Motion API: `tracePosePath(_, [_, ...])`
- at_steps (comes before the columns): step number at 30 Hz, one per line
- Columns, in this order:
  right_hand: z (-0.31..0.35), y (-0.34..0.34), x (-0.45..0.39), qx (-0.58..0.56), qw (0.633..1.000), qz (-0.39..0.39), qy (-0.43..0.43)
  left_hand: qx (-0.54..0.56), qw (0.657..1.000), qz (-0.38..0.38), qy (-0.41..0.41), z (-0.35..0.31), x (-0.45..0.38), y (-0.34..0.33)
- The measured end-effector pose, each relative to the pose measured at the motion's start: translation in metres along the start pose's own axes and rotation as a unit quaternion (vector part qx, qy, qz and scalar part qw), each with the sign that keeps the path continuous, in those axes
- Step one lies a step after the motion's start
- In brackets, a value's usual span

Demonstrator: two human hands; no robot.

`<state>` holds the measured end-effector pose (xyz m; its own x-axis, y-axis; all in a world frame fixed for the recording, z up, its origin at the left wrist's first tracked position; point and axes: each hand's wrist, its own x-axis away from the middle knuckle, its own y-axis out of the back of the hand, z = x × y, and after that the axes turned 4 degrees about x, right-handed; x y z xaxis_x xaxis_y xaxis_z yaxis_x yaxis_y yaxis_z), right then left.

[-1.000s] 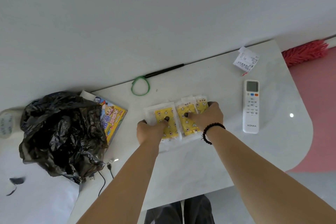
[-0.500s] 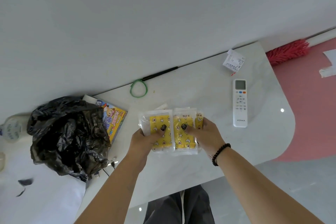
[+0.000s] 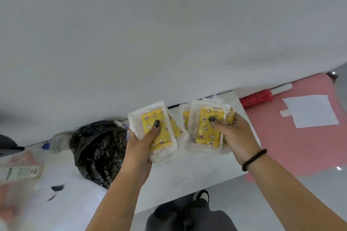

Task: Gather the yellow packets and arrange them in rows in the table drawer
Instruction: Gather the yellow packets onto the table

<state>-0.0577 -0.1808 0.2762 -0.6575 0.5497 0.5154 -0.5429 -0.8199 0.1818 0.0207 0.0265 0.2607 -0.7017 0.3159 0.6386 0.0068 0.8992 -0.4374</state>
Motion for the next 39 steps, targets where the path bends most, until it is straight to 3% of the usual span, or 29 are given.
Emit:
tracePosePath(6, [0.065,0.000,0.070,0.033,0.996,0.049,0.060,0.048,0.996,0.075,-0.011,-0.030,0.086,-0.041])
tracePosePath(12, [0.108,0.001,0.105,0.013,0.984,0.157,0.086,0.119,0.989,0.060,-0.070,-0.037,0.141,-0.082])
tracePosePath(18, [0.140,0.014,0.133,0.047,0.948,0.292,0.115,0.128,0.968,-0.057,-0.206,-0.024,0.206,-0.112])
tracePosePath(24, [0.147,0.015,0.184,0.094,0.882,0.445,0.120,0.154,0.933,-0.134,-0.296,0.002,0.273,-0.112])
tracePosePath(39, [0.056,-0.047,0.390,0.212,0.740,0.632,0.085,0.276,0.846,-0.299,-0.346,0.086,0.485,0.004])
